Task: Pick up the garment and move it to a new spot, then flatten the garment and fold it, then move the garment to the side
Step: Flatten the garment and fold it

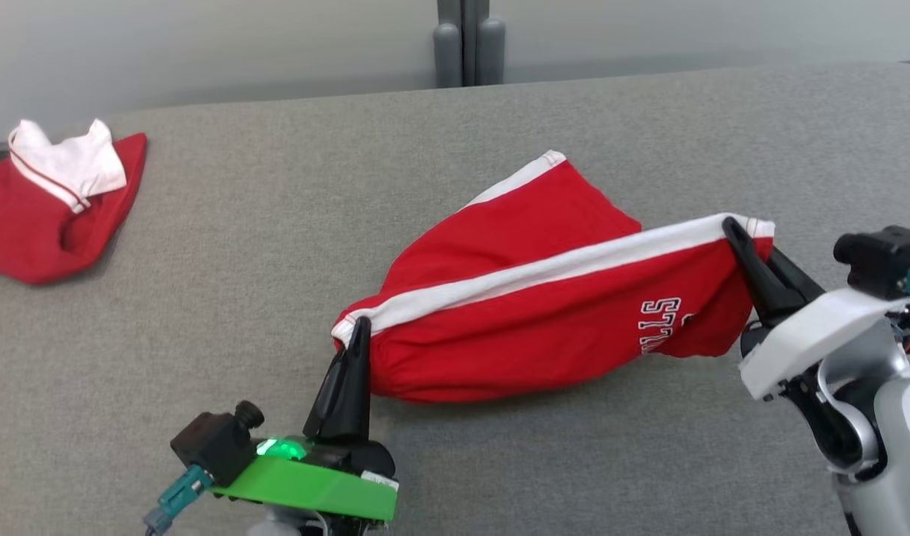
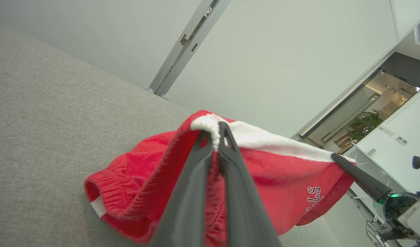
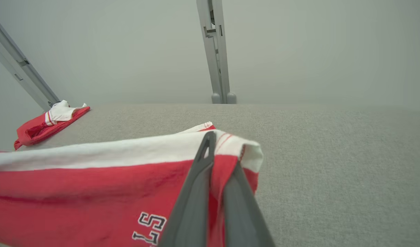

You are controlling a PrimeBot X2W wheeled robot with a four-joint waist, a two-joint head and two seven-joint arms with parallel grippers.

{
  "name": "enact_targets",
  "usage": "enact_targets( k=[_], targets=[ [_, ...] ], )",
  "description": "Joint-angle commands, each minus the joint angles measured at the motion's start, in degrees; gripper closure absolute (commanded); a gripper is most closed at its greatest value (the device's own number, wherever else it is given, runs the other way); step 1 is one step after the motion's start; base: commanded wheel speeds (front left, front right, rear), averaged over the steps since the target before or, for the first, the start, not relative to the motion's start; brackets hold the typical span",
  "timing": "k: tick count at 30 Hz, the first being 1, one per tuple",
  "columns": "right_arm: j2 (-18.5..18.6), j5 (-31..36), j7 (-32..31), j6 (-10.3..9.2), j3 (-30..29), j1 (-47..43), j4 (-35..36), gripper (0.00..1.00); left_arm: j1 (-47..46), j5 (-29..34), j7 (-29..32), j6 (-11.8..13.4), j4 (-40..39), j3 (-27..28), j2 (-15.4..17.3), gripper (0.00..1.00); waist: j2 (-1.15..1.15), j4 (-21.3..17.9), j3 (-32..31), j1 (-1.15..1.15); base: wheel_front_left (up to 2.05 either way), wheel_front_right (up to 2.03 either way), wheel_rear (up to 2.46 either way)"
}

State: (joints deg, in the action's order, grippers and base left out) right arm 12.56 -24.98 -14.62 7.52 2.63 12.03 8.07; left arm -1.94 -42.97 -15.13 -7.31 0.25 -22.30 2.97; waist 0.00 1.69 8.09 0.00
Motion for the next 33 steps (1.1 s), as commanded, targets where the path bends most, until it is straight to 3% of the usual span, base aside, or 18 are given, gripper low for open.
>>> enact_targets(
  k=[1, 8, 16, 32, 33],
  targets=[
    [0.84, -0.24, -0.32, -0.06, 0.47, 2.35, -1.84, 1.0, -1.68, -1.91, -0.02, -0.27, 0.38, 0.35, -0.03, 1.0, 0.0, 3.76, 3.89, 0.0, 0.0, 0.0, 0.0],
    [4.27, -0.91, -1.42, -0.07, 4.81, 15.48, -13.94, 1.0, -7.29, -7.31, -0.02, -0.15, 4.6, -1.07, -0.03, 1.0, 0.0, 6.71, 8.52, 0.0, 0.0, 0.0, 0.0],
    [6.68, -2.19, -1.23, -0.07, 11.4, 29.71, -28.14, 1.0, -12.54, -11.07, -0.02, 1.7, 8.21, -3.82, -0.03, 1.0, 0.0, 9.2, 12.86, 0.0, 0.0, 0.0, 0.0],
    [7.63, -5.14, 4.16, -0.07, 24.18, 44.58, -50.42, 1.0, -18.13, -15.1, -0.02, 7.11, 11.74, -9.2, -0.03, 1.0, 0.0, 12.43, 14.99, 0.0, 0.0, 0.0, 0.0],
    [7.55, -5.47, 4.58, -0.07, 24.87, 44.93, -51.3, 0.89, -18.58, -15.17, -0.02, 7.58, 12.28, -9.63, -0.03, 1.0, 0.0, 12.46, 14.99, 0.0, 0.0, 0.0, 0.0]
  ],
)
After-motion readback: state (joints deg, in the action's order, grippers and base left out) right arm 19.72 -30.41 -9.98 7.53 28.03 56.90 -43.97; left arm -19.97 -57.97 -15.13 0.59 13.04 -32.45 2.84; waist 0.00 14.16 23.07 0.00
